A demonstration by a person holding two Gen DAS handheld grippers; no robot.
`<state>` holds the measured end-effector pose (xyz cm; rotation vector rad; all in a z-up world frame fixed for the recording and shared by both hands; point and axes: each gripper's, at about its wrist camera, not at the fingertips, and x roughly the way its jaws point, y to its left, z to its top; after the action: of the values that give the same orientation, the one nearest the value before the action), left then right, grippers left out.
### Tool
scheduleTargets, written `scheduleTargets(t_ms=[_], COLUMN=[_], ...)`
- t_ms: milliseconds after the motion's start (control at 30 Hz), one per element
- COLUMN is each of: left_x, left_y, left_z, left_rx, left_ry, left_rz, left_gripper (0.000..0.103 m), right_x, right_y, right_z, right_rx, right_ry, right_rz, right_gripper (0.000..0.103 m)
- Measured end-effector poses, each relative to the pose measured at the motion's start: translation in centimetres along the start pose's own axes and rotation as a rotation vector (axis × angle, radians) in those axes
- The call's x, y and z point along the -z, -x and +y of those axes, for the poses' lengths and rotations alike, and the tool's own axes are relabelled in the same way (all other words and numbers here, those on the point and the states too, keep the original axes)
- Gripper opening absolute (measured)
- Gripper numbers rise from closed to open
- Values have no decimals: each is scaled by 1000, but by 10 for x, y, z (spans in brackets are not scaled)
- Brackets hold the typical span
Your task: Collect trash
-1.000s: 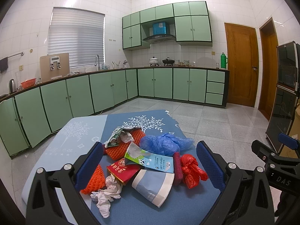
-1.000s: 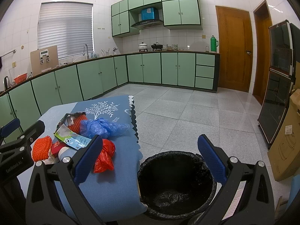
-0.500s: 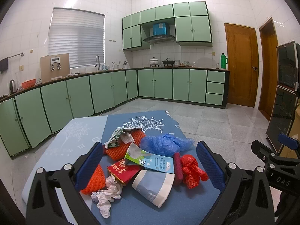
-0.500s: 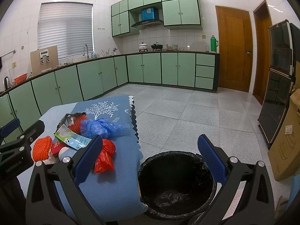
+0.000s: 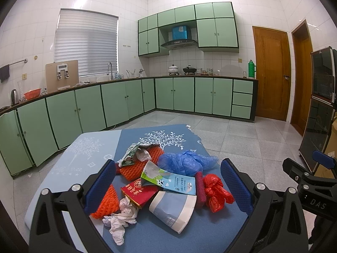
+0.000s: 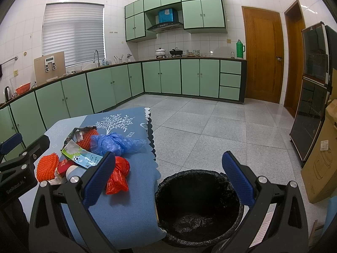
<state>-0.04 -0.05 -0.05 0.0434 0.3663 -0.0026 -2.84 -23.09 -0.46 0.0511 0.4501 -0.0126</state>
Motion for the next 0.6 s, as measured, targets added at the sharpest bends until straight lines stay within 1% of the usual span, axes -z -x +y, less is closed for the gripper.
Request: scheduleTargets(t_ms=[600], left_x=[0], left_y=[0], left_z=[0], left_rx=[0], left_ry=[0], left_rz=[-1], left_gripper=[97], right_x=[1], right_y=[-2], right_z=[1], right_rx=[-1], right_ry=[-1], right_rz=[1], right_gripper=[98])
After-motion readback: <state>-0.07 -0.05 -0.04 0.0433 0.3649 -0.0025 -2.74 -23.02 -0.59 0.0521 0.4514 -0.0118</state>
